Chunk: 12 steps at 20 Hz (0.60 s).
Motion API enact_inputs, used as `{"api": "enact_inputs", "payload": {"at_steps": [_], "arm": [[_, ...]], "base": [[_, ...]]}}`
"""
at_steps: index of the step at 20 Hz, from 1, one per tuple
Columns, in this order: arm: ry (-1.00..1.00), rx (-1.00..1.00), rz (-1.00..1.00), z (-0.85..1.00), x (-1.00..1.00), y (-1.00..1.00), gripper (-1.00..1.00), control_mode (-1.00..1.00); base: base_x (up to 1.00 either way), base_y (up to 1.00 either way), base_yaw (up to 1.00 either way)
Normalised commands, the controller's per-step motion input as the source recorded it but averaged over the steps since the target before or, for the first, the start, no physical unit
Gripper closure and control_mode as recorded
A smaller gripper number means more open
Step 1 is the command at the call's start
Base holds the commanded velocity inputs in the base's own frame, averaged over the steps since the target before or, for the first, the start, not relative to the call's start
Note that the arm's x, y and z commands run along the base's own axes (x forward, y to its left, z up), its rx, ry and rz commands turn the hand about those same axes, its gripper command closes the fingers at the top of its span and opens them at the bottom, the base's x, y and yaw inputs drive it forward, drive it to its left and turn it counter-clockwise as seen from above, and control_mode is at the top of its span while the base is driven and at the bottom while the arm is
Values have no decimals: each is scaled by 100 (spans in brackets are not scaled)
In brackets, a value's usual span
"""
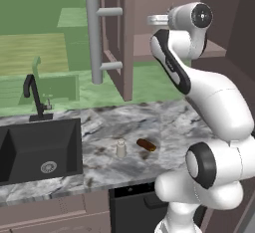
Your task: There are various items on the counter. Only move the condiments/shakers into the cabinet.
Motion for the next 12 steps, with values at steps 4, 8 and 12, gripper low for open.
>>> {"api": "enact_inputs", "payload": {"at_steps": [4, 8, 12], "arm": [[10, 0, 0, -27, 40, -1, 100, -100], [11, -2, 0, -31, 31, 0, 100, -100], [10, -2, 0, -31, 29, 0, 100, -100]], "base": [[0, 0, 0], [0, 0, 0], [0, 0, 0]]}}
